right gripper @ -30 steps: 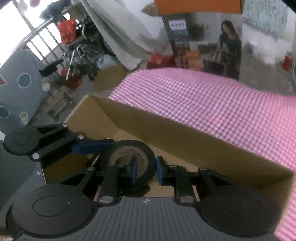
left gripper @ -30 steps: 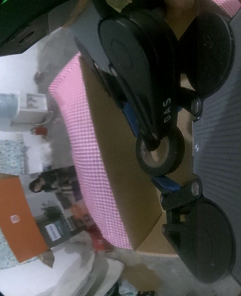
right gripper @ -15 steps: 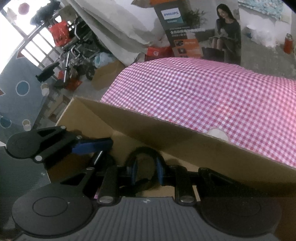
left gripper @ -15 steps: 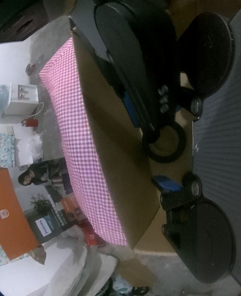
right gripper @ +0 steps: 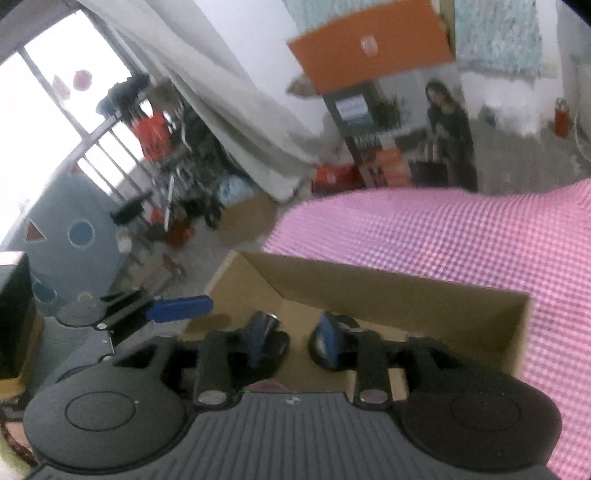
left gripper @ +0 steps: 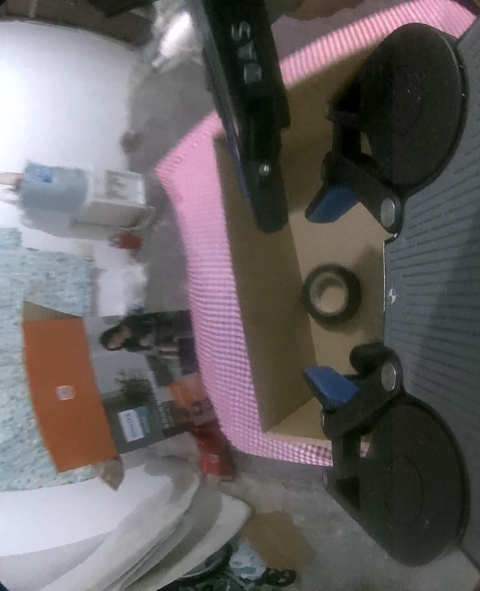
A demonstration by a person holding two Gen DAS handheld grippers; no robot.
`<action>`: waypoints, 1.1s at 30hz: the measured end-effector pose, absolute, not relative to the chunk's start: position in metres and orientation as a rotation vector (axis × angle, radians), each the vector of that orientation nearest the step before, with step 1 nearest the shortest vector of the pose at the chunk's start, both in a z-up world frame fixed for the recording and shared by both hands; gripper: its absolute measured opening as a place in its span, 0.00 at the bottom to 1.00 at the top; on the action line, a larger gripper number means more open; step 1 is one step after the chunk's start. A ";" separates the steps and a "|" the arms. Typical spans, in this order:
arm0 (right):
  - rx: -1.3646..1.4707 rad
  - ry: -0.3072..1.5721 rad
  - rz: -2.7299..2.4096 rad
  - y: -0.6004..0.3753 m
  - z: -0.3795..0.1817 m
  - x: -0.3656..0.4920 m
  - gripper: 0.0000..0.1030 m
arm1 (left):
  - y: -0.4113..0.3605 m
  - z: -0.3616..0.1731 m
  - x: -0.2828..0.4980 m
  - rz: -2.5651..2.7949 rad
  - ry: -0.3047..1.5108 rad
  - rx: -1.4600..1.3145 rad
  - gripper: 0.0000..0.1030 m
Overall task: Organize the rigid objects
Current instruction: 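Return the right tool to the table and grasp the white charger plug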
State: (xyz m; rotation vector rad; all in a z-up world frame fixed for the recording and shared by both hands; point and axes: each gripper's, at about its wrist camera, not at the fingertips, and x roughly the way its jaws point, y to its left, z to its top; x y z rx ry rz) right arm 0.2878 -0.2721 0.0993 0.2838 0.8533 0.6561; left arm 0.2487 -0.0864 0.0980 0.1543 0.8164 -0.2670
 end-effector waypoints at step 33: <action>0.517 0.702 0.454 -0.349 0.028 0.044 0.61 | -0.112 0.016 0.061 -0.511 0.751 0.161 0.92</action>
